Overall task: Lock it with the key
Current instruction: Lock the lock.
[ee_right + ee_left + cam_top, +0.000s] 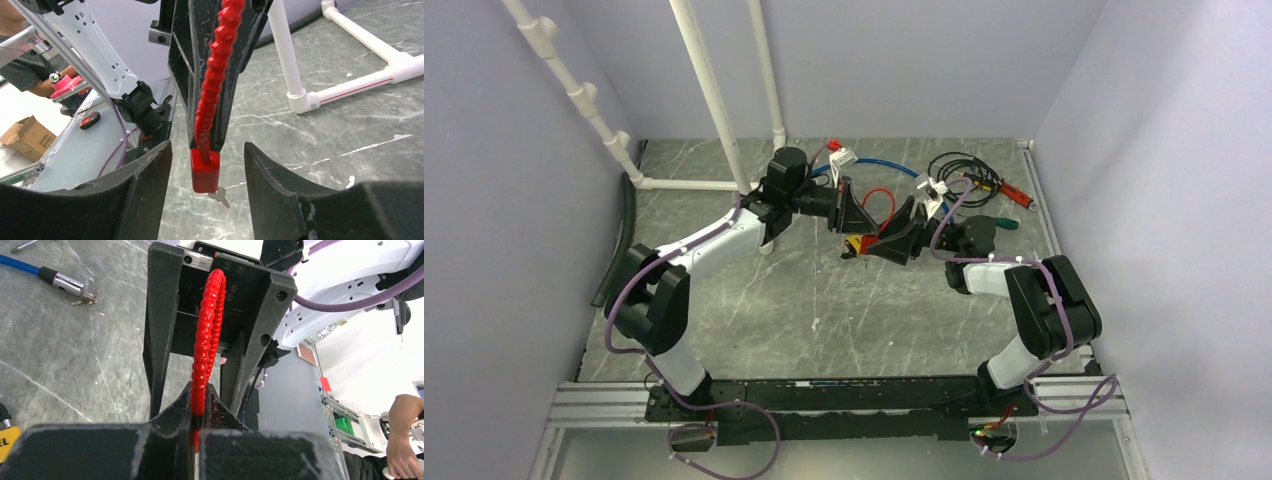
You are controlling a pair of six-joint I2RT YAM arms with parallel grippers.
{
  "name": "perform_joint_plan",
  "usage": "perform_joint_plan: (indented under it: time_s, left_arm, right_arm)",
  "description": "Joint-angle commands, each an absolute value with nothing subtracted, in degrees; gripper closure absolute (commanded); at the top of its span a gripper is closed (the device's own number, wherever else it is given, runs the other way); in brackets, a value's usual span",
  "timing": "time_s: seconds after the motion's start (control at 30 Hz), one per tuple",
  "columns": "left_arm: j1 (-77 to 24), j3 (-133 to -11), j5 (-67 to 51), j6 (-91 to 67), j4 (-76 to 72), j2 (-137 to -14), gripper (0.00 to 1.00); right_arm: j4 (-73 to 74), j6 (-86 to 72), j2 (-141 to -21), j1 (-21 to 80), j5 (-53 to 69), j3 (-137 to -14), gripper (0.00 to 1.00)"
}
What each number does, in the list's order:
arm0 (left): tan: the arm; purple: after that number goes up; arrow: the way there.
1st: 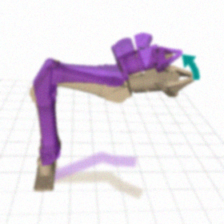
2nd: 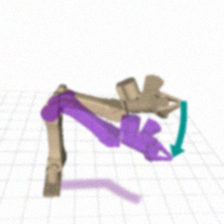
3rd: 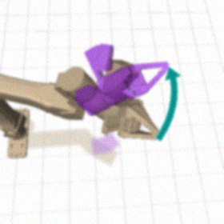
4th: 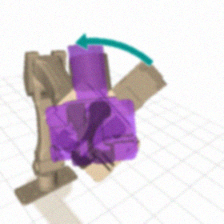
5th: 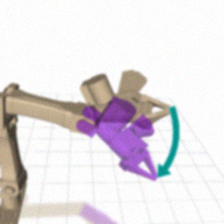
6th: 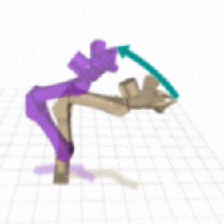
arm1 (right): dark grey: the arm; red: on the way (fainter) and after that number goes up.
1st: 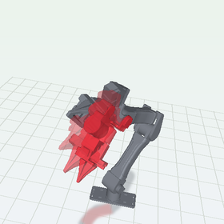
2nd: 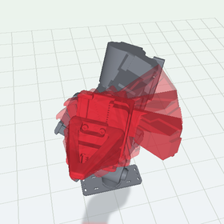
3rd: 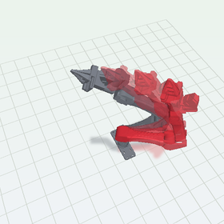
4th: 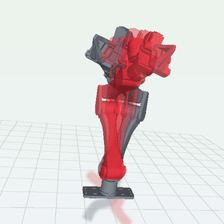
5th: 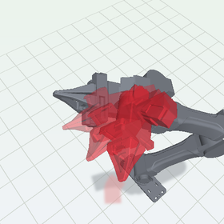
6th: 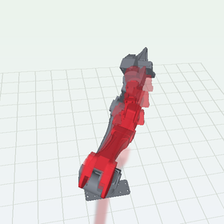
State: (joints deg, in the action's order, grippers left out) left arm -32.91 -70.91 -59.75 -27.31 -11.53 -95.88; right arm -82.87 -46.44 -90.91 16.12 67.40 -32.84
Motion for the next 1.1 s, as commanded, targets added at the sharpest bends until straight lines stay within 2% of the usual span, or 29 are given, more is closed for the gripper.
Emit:
perform_joint_plan:
  time_s: [0.0,0.33,0.37,0.5,0.53,0.6,0.63,0.73,0.9,1.07]
  left_arm:
    - [-32.3,-71.5,-60.9,-28.9,-15.6,-94.0,1.0]
    - [-32.3,-71.5,-60.7,-29.7,-16.4,-94.3,1.0]
    - [-32.3,-71.6,-60.7,-29.8,-16.4,-94.4,1.0]
    - [-32.3,-72.0,-60.2,-29.5,-15.3,-94.7,0.99]
    - [-32.3,-72.2,-59.9,-28.8,-14.2,-94.7,0.9]
    - [-32.3,-72.7,-58.9,-27.5,-12.5,-94.4,0.62]
    - [-32.3,-73.1,-57.7,-26.5,-11.2,-94.1,0.52]
    - [-32.2,-74.9,-55.4,-23.5,-6.9,-93.1,0.34]
    - [-31.6,-77.9,-52.1,-22.3,-3.7,-92.7,0.3]
    - [-31.7,-78.4,-47.9,-22.2,-4.2,-93.6,0.4]
  right_arm:
    - [-86.6,-46.6,-91.2,16.4,67.0,-33.6,0.44]
    - [-86.0,-46.2,-91.8,17.4,66.9,-34.4,0.6]
    - [-85.9,-46.0,-91.8,17.4,66.7,-34.3,0.65]
    - [-85.9,-45.9,-91.5,17.4,66.3,-34.5,0.95]
    - [-85.9,-46.1,-91.4,17.1,65.9,-34.4,1.0]
    - [-86.1,-46.9,-91.0,16.4,64.7,-34.3,1.0]
    - [-86.7,-47.9,-90.9,15.4,63.9,-34.4,1.0]
    - [-87.7,-51.1,-90.6,12.5,61.1,-34.2,1.0]
    - [-85.4,-53.2,-89.0,8.7,55.7,-32.7,1.0]
    - [-72.3,-50.8,-83.0,8.1,47.5,-32.4,1.0]
